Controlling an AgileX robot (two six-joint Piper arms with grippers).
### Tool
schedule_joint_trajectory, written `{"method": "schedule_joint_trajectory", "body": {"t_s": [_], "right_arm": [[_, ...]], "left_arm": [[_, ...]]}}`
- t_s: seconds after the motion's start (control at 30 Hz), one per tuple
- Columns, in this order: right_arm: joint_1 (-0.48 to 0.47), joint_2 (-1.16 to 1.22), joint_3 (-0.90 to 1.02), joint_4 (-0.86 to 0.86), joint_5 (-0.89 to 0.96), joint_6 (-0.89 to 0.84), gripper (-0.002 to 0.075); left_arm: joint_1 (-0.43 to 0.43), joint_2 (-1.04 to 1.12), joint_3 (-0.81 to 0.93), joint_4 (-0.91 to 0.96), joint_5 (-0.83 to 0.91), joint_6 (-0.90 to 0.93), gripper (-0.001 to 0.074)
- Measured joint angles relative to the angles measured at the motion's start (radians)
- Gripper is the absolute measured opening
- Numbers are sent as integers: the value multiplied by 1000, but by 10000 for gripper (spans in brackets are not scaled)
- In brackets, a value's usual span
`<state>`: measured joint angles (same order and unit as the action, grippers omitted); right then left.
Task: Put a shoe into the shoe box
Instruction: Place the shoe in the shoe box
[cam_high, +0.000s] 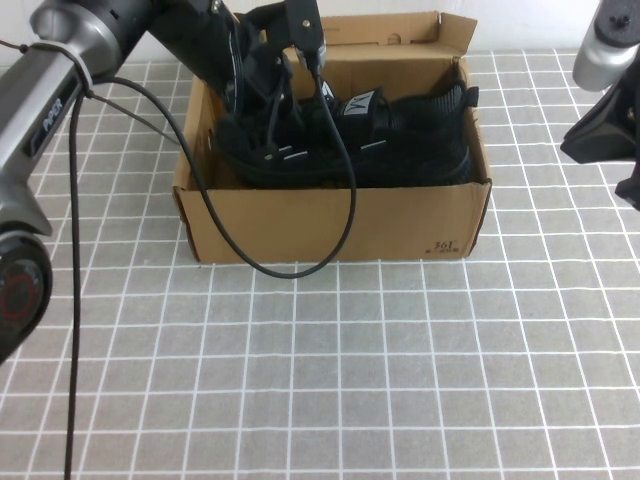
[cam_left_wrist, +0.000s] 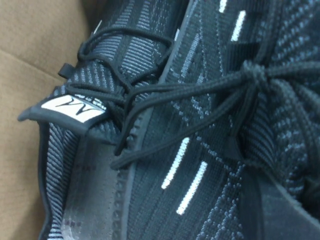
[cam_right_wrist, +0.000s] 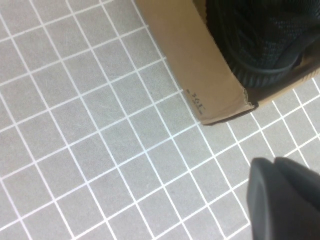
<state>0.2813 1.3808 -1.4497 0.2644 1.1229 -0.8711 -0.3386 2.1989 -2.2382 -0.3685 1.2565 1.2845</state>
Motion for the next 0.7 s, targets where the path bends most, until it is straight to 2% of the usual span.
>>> {"method": "schedule_joint_trajectory", "body": {"t_s": [0.7], "right_arm": [[0,30,0,0,-6,-23,-16]], "left_arm": [[0,33,0,64,0,-44,33]]}}
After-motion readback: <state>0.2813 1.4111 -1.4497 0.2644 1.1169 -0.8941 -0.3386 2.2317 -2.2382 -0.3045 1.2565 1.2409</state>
